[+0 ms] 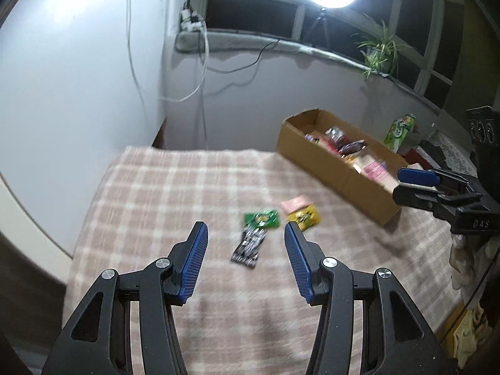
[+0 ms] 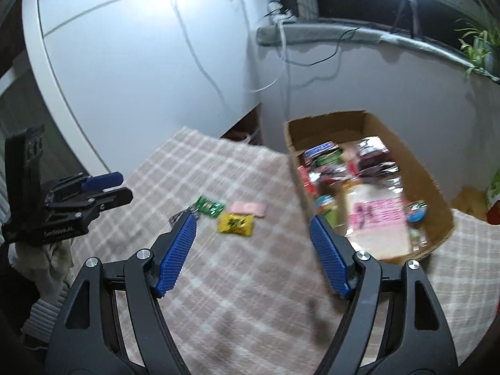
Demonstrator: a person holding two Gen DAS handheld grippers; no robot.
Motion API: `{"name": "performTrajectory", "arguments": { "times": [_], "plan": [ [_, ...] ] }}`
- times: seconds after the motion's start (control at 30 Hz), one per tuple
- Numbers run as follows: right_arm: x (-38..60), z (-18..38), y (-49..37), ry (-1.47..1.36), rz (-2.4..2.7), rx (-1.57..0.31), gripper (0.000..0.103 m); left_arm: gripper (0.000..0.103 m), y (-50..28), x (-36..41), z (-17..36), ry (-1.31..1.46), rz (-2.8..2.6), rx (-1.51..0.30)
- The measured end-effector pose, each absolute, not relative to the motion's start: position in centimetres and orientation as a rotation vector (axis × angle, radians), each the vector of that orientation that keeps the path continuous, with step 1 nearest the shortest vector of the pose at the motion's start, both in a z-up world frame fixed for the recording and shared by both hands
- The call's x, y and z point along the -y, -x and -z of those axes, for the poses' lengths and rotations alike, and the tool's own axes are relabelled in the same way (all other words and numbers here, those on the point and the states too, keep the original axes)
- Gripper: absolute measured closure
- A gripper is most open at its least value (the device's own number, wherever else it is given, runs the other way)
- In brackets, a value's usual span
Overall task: Organize snacks
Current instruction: 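Move both open tools back over the remaining candies on the cloth, then grasp the black candy packet with the left tool while the right tool grasps the yellow candy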
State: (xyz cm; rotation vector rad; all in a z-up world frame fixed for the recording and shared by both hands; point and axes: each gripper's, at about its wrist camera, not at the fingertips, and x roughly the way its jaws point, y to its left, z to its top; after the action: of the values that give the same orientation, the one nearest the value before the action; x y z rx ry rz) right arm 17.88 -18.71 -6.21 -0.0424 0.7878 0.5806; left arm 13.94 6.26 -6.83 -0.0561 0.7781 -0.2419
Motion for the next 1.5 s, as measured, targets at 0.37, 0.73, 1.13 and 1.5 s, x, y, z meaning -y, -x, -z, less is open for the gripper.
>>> {"name": "performTrajectory", "arguments": {
  "times": [0.37, 0.73, 1.13, 1.5],
  "plan": [
    [13.9, 11.8, -18.3, 0.097, -0.593, -0.881, 0.042, 0.066, -15.2, -5.7, 11.5, 0.045, 0.286, -0.882],
    [11.7, 15.0, -21.5, 0.138, -0.548, -0.953, 0.052, 0.066, -17.2, -4.5, 13.5, -0.016, 0.31, -0.926],
    [9.8, 16.4, -22.5, 0.206, -0.529, -0.954, 0.052, 0.065, -18.6, -3.7, 14.7, -0.056, 0.319, -0.93],
    [8.5, 16.7, -23.2, 0.268, -0.507, -0.939, 0.052, 0.078, -18.7, -4.3, 14.8, -0.052, 0.309, -0.925]
  ]
}}
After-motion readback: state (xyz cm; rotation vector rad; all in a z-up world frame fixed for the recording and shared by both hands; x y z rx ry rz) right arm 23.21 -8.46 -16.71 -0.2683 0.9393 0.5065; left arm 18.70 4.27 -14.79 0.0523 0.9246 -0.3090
